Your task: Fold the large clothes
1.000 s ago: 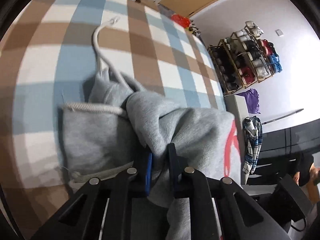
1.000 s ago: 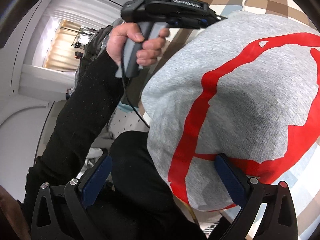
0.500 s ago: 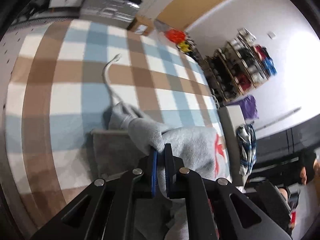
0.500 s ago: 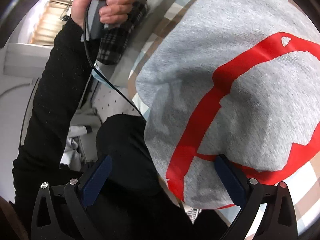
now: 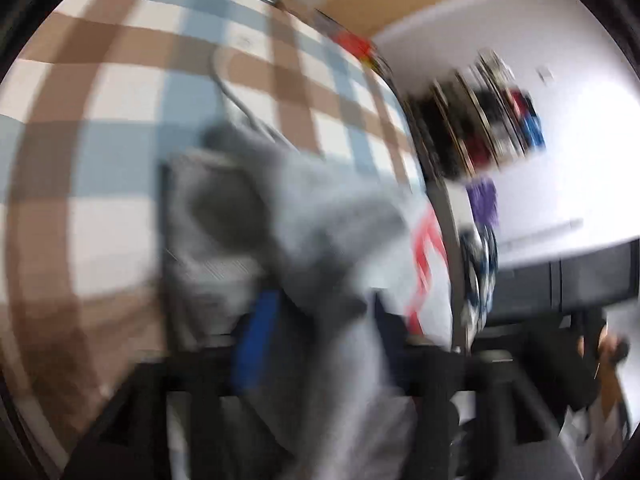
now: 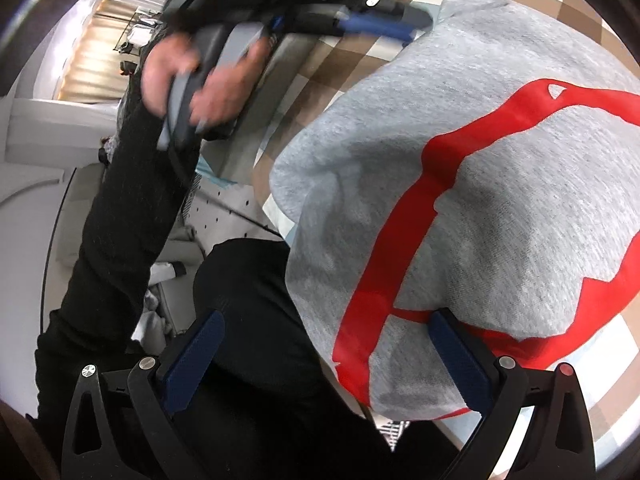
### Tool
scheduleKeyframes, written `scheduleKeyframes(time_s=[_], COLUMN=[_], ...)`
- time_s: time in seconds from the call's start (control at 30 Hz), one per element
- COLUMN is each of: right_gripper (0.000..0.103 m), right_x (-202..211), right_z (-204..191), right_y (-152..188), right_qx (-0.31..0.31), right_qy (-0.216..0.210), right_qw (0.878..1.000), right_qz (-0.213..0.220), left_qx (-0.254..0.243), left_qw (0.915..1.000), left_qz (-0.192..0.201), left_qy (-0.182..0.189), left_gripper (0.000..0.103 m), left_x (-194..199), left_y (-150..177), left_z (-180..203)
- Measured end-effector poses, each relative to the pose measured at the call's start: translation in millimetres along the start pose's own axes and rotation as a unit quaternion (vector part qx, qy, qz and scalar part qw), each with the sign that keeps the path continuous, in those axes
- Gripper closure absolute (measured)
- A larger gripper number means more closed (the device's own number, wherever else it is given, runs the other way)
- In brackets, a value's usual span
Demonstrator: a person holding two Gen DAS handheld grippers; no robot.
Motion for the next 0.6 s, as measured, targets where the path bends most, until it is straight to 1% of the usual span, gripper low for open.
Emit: scheduleKeyframes(time_s=[0.03, 0.07, 0.1, 0.13, 0.17, 0.2, 0.23, 0.27, 0.3, 0.33, 0.43, 0.5, 0.6], right_gripper=[0.0, 0.0, 0.0, 0.0, 0.0, 0.0, 0.0, 0.0, 0.0, 0.0, 0.0, 0.0, 0.0], right_x=[-0.4, -1.1, -0.4, -0.6, -0.7, -0.5, -0.1, -0.7, -0.1, -0.1, 0.1, -1.2, -4.9], right_z=[-0.2, -0.5, -1.7, -2.0, -2.5, -3.1, -3.1, -2.8, -2.5, -2.8, -4.9, -7.7, -6.9], right_y=[-0.5, -0.8, -0.9, -0.5, -0.8, -0.2, 0.4, 0.1, 0.6, 0.8, -0.5, -3.4, -10.8], right_qx=[-0.002, -0.003, -0.002, -0.003, -0.003, -0.003, -0.004, -0.005, -0.008, -0.009, -0.012, -0.002, -0.001], right_qy=[0.0, 0.001, 0.003, 0.005, 0.007, 0.009, 0.01, 0.01, 0.009, 0.008, 0.012, 0.02, 0.012], right_qw=[1.0, 1.0, 1.0, 1.0, 1.0, 1.0, 1.0, 1.0, 1.0, 1.0, 1.0, 1.0, 1.0], right_qz=[0.001, 0.002, 0.003, 0.004, 0.006, 0.008, 0.011, 0.013, 0.016, 0.018, 0.014, 0.001, -0.022], left_qx=[-0.008, -0.016, -0.015, -0.006, 0.007, 0.026, 0.032, 0.032, 0.025, 0.023, -0.009, -0.001, -0.016], left_qw=[1.0, 0.9997, 0.9994, 0.9993, 0.9994, 0.9995, 0.9994, 0.9995, 0.9994, 0.9985, 0.9989, 0.998, 0.9964], left_qz=[-0.003, -0.013, -0.02, -0.024, -0.022, -0.013, -0.009, 0.001, 0.005, -0.002, 0.025, 0.041, 0.065], left_qy=[-0.002, -0.014, -0.025, -0.027, -0.026, -0.014, 0.0, 0.007, 0.023, 0.051, 0.038, 0.048, 0.052], left_gripper=[0.033, 0.033, 0.033, 0.033, 0.033, 0.034, 0.034, 0.051, 0.091, 0.098, 0.098, 0.099, 0.099], left_x=[-4.7, -11.7, -18.3, -21.7, -25.6, -26.7, -24.2, -21.5, -18.2, -17.7, -6.1, 8.0, 29.2], left_y=[5.1, 9.4, 11.6, 11.5, 11.0, 10.1, 11.0, 11.6, 13.1, 14.9, 20.7, 20.3, 21.3], left_z=[4.2, 6.9, 5.7, 0.9, -4.7, -12.8, -15.5, -16.1, -14.1, -10.6, 4.2, 6.6, 8.9])
Point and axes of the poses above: each gripper's, at about its wrist camera, not at the fingertips, and x roughly against the way its jaws point, z to its right, y to its underside, the point moved 1 cm from there along -x, roughly the way its jaws point, and after that the axes turned 4 degrees about y, right-handed, at the moved point
